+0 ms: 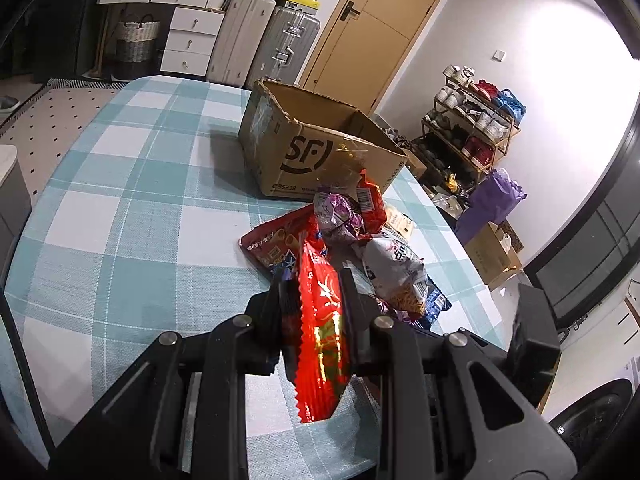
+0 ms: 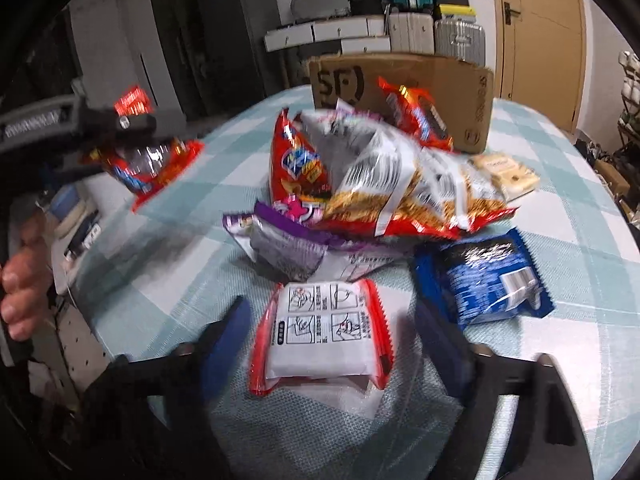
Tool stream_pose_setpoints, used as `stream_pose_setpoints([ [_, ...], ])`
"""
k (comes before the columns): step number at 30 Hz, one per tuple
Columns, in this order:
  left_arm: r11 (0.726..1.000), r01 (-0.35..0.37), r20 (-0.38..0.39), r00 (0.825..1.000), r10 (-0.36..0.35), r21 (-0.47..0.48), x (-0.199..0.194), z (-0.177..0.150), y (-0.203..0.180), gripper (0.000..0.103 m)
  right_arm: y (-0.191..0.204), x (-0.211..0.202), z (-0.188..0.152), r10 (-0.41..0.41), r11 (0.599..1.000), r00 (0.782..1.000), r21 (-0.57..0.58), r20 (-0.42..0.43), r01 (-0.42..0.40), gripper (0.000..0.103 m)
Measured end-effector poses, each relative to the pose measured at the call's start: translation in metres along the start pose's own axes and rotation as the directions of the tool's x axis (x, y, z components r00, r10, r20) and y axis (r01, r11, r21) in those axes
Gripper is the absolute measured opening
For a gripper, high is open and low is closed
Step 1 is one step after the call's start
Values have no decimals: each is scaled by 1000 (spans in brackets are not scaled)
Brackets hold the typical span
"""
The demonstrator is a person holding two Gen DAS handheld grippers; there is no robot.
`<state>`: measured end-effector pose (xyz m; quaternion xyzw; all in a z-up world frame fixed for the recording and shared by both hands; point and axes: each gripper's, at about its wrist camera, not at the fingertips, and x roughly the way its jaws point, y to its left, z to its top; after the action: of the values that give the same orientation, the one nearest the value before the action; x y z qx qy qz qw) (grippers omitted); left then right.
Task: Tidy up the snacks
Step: 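Grasp the red chip bag with the left gripper while the right grasps a white snack pack, then carry the red bag and white pack over the cardboard box with both grippers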
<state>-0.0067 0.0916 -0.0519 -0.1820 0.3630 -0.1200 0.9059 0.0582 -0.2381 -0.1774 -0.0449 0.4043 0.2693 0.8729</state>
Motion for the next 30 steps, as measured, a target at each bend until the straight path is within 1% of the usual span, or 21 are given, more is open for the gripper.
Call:
stream_pose_setpoints([
  [1, 1000, 0, 0, 1000, 0, 1, 0, 0, 0, 21, 1, 0, 0, 5, 1000, 1000, -5, -1, -5, 66],
  [2, 1000, 1, -1, 1000, -1, 3, 0, 0, 0, 21, 1, 1, 1, 16, 1000, 1000, -9, -5, -16, 61],
  [4, 1000, -1, 1, 1000, 1, 1, -1, 0, 1, 21, 1, -4, 2, 21, 1000, 1000, -19, 17, -20, 51],
  [5, 1000, -1, 2, 1000, 1, 1, -1, 0, 1, 21, -1, -4, 3, 25, 1000, 1000, -14, 18, -25, 48],
  [7, 1000, 3, 1, 1000, -3, 1, -1, 0, 0, 21, -6, -8, 3, 44, 999, 999, 18, 27, -44, 47],
  [9, 1000, 3, 0, 1000, -3, 4, 0, 1, 0, 21, -10, -11, 3, 45, 998, 998, 35, 39, -46, 47],
  [14, 1000, 6, -5, 1000, -6, 11, -1, 3, -3, 21, -14, -18, 3, 50, 997, 997, 48, 60, -53, 47],
  [20, 1000, 9, -1, 1000, -9, 21, -1, 4, -11, 21, -23, -36, 6, 68, 994, 992, 75, 104, -76, 47],
  [25, 999, 6, 0, 1000, -6, 41, 1, 9, -18, 21, -32, -56, 9, 57, 991, 986, 107, 159, -75, 47],
  [27, 999, 2, 1, 1000, -2, 51, 2, 11, -22, 21, -36, -66, 14, 48, 991, 982, 112, 185, -70, 47],
  [30, 998, 1, 1, 1000, -1, 66, 4, 16, -27, 21, -43, -80, 25, 53, 988, 973, 129, 227, -84, 47],
])
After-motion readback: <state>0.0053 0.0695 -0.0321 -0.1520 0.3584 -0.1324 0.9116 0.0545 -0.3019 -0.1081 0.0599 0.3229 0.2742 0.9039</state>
